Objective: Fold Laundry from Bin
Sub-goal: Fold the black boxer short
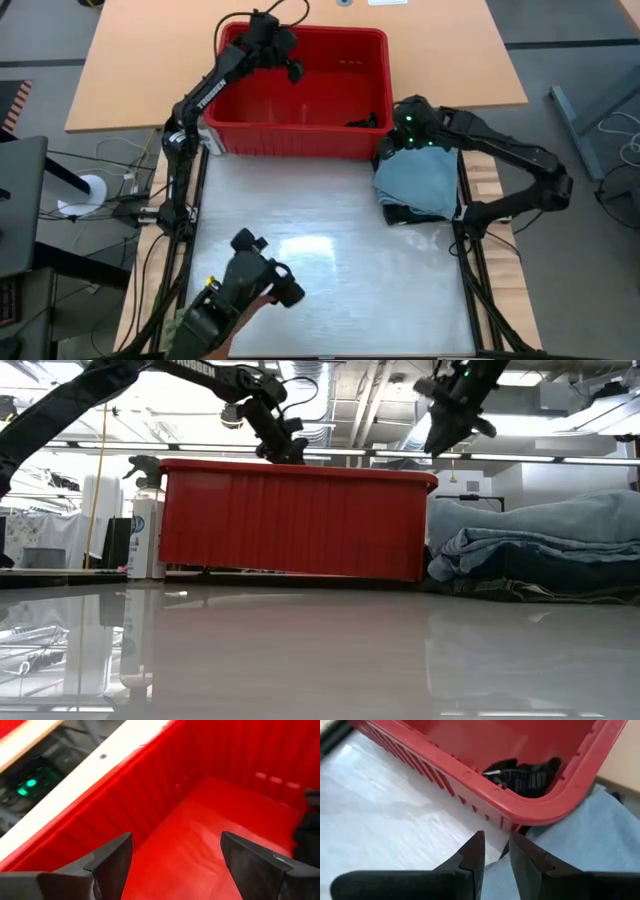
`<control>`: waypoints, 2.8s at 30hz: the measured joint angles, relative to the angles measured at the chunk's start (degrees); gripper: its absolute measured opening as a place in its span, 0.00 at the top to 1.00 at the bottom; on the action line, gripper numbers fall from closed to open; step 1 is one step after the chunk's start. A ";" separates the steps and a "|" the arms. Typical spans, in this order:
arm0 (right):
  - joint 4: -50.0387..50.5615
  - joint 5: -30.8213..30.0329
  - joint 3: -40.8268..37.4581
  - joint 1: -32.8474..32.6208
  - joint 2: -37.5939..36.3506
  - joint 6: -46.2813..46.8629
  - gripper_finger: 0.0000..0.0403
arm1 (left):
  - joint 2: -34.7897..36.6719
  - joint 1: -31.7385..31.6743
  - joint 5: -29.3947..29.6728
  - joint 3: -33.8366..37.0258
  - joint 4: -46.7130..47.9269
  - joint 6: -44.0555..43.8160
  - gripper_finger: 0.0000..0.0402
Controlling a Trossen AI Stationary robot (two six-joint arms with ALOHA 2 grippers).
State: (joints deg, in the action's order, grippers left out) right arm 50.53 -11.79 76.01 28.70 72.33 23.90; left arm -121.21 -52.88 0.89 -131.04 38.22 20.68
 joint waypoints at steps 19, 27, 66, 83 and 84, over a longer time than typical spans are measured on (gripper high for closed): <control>0.08 5.24 -0.13 8.49 11.33 8.21 0.72 | -10.61 -4.18 -8.21 0.08 -3.33 -10.04 0.32; -5.72 10.87 0.51 11.40 8.72 3.75 0.72 | -13.35 -2.92 -20.11 0.11 -3.26 -13.80 0.32; -21.75 25.50 6.45 19.68 5.37 -16.82 0.72 | -22.45 14.62 -22.21 0.12 -28.28 -26.86 0.32; -19.57 27.06 6.45 19.70 4.86 -22.32 0.72 | -23.43 20.53 -16.77 0.09 -15.70 -11.36 0.39; -19.64 27.06 6.45 19.70 4.86 -22.36 0.72 | -23.43 20.44 -17.13 0.09 -15.67 -11.38 0.43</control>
State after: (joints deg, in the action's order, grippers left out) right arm 30.89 15.27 82.46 48.40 77.19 1.53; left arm -144.64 -32.45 -16.24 -130.96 22.55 9.30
